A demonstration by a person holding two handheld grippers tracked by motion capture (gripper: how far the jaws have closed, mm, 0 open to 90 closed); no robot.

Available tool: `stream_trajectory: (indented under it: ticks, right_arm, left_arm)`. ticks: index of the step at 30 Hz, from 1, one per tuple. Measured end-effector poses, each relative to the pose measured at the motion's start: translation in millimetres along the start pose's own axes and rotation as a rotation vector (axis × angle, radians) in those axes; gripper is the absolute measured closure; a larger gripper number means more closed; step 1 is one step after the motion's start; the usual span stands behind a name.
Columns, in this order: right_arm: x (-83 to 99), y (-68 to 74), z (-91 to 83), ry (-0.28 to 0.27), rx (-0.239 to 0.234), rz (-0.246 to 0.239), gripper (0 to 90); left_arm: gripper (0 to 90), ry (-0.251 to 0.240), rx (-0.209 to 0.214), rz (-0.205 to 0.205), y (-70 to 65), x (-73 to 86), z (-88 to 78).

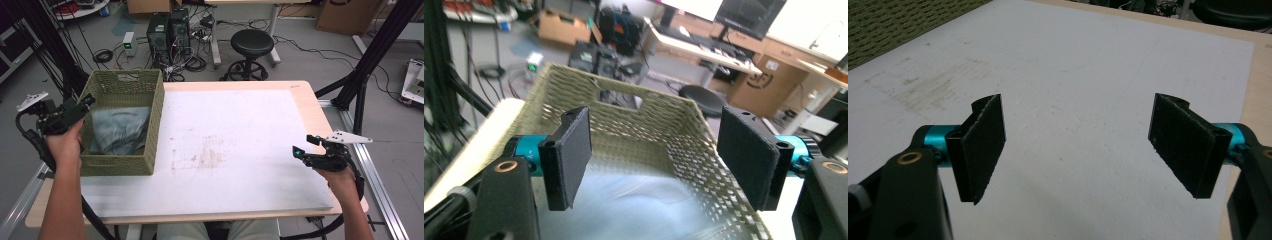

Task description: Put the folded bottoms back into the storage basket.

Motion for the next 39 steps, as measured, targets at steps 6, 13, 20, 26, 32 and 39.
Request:
stream_trajectory:
  ticks: [6, 13, 20, 26, 32, 39]
  right_arm:
    - [0.9, 1.1, 3.0, 0.006, 0.000, -0.007, 23.1]
    - [-1.0, 3.1, 4.2, 0.005, -0.002, -0.013, 23.1]
    - [-2.2, 4.9, 6.6, 0.007, -0.009, -0.021, 23.1]
    - [-2.6, 7.3, 9.1, 0.012, -0.015, -0.027, 23.1]
    - [-3.6, 8.7, 8.7, 0.009, -0.017, -0.029, 23.1]
    - [-3.9, 8.5, 7.2, 0.005, -0.015, -0.036, 23.1]
  left_arm:
    - [27.4, -0.074, 0.032, 0.084, -13.6, -0.9, -6.3]
    - [24.4, -0.113, 0.102, 0.167, -42.9, -6.9, -5.5]
    - [22.3, -0.137, 0.192, 0.206, -80.2, -8.0, -5.1]
    - [20.8, -0.149, 0.288, 0.239, -120.5, -3.9, -0.8]
    - [18.9, -0.159, 0.369, 0.265, -158.3, 1.9, 3.7]
    - [18.9, -0.145, 0.463, 0.295, -197.5, 11.4, 8.4]
Point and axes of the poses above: each handheld gripper's, and its own axes: z roughly forward along the jaws, x roughly out of its underside, y roughly to its left, the point moved 4 cm from there along z, roughly forward along the jaws, and after that the axes turned 14 degrees about z, right-handed, at the moved point
